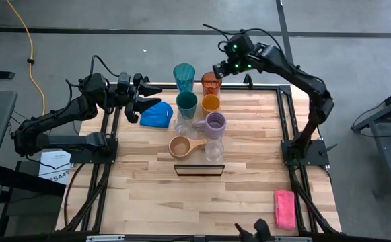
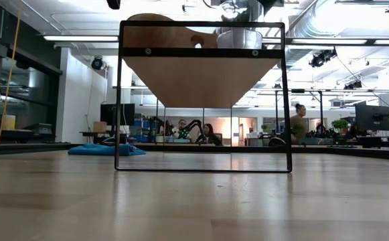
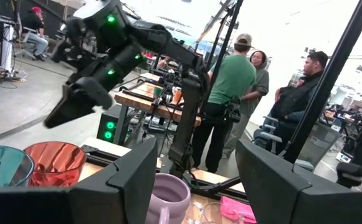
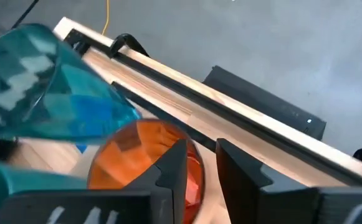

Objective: Stack small to large cups/mugs on shelf
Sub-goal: Return to Home Position

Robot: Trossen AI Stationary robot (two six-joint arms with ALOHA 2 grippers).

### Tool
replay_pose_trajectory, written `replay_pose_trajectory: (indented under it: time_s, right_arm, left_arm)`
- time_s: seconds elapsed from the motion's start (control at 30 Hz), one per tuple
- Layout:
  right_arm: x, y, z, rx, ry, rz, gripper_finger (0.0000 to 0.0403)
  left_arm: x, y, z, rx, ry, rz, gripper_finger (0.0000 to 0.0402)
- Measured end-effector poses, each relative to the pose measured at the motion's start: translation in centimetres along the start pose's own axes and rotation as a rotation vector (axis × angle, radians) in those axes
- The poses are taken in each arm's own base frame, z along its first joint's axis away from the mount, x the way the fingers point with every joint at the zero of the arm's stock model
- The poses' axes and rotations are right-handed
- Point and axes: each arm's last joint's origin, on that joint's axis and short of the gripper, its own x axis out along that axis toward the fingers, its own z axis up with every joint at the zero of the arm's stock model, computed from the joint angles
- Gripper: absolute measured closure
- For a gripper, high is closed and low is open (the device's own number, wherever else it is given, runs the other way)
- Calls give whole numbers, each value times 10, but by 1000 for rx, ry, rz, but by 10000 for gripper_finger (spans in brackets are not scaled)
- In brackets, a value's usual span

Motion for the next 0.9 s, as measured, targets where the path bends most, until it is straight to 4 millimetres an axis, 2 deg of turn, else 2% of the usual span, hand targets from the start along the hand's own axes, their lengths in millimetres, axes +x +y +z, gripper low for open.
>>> replay_pose_trajectory:
  time_s: [0.1, 0.2, 0.37, 0.63, 0.77, 0.9]
  right_arm:
    - [-13, 1, -6, -79, 29, -18, 327]
    - [-23, 2, -18, -167, 95, -110, 339]
    - [-30, 3, -35, -282, 209, -219, 390]
    - [4, 0, -52, -288, 223, -144, 401]
    - [10, 3, -54, -283, 180, -66, 402]
    - [8, 7, -51, -287, 151, -45, 403]
  left_arm:
    - [0, 0, 0, 0, -1, 2, 195]
    - [0, 0, 0, 0, -2, 4, 195]
    - [0, 0, 0, 0, -3, 8, 195]
    - [0, 0, 0, 1, -6, 16, 195]
    - [0, 1, 0, 1, -9, 26, 195]
    - [0, 1, 0, 2, -9, 27, 195]
